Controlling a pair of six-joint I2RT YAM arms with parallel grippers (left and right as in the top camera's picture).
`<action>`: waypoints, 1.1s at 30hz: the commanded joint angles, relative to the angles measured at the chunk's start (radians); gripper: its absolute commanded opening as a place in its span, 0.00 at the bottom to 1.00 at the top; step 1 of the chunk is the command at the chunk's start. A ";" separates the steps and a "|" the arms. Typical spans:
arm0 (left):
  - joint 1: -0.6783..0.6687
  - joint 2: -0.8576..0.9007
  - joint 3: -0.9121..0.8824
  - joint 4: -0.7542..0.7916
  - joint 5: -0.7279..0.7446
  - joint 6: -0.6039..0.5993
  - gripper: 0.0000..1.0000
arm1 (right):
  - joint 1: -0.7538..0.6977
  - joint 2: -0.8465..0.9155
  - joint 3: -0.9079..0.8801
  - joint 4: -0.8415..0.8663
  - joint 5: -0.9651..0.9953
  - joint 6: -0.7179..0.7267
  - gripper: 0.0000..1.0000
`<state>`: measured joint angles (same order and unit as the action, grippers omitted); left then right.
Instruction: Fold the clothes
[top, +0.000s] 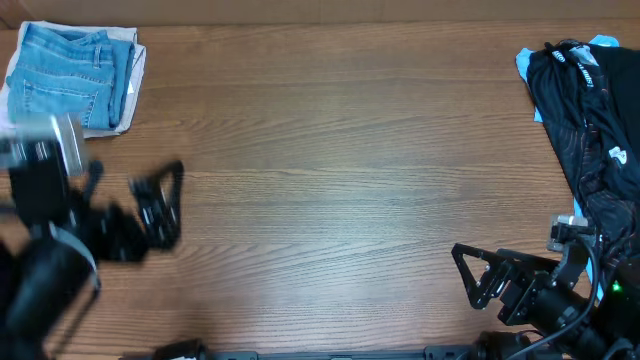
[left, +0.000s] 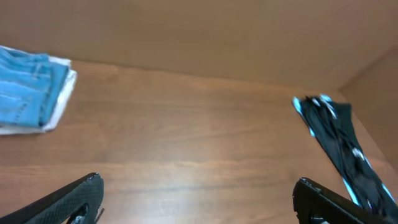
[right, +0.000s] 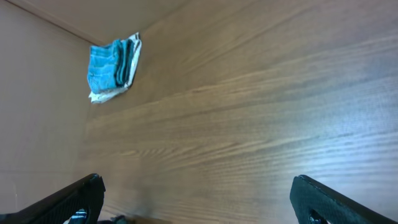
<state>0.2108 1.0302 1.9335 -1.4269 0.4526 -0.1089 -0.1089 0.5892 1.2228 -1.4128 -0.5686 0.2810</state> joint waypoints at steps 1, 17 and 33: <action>-0.004 -0.117 -0.149 -0.006 0.047 0.027 1.00 | 0.003 -0.007 -0.010 -0.019 0.006 -0.015 1.00; -0.003 -0.611 -0.713 0.159 0.177 0.072 1.00 | 0.003 -0.177 -0.031 -0.035 0.078 -0.018 0.99; -0.003 -0.699 -0.934 0.254 0.165 0.110 1.00 | 0.002 -0.390 -0.032 0.050 0.266 0.087 1.00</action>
<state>0.2108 0.3309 1.0180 -1.1843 0.6132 -0.0216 -0.1089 0.1963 1.1908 -1.3693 -0.3332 0.3523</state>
